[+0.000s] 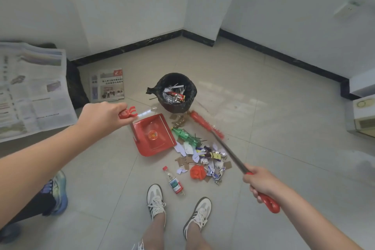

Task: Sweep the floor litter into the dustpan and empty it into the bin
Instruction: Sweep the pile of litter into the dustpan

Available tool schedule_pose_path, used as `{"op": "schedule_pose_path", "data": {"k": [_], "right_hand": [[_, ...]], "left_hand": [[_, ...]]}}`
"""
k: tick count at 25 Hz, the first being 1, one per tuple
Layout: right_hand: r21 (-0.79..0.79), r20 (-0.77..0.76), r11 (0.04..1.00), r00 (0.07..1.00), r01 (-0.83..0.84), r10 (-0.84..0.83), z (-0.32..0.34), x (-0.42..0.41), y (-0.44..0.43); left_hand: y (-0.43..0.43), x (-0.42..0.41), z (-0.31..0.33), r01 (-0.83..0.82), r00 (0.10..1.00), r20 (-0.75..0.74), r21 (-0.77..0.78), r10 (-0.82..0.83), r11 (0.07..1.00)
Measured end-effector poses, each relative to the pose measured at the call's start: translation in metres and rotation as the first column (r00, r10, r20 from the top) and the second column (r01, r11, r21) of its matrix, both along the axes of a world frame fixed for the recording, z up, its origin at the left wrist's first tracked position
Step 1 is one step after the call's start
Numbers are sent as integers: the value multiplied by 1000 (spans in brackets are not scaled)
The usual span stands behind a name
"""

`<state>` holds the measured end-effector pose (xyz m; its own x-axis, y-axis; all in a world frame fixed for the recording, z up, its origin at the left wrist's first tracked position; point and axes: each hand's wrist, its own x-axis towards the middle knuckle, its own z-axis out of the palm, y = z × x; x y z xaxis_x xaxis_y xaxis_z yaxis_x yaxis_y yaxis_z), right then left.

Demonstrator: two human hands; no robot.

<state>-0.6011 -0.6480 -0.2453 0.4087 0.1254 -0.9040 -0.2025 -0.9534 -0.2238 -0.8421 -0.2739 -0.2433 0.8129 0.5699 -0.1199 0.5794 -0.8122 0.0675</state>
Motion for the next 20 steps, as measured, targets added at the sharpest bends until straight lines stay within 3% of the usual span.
{"op": "schedule_pose_path", "data": {"k": [3,7,10,14,20], "right_hand": [[30,24,996,997,78,-79,-12,-4,25],[50,-29,977,978,206,-205,-55,1,69],[15,-56,998,997,58,-57,-70,-20,86],[27,-125,984,976,-175,177,-42,-72,75],[116,-192,982,966,-150,171,-4,-83,52]], "left_hand": [[12,1,1,-13,1000,-22,11,14,1000],[19,-1,-9,111,993,-57,48,-108,993],[23,12,-15,139,990,-34,63,-137,988],[19,33,-17,128,991,17,71,-129,989],[-2,41,-23,345,936,78,-9,-343,939]]}}
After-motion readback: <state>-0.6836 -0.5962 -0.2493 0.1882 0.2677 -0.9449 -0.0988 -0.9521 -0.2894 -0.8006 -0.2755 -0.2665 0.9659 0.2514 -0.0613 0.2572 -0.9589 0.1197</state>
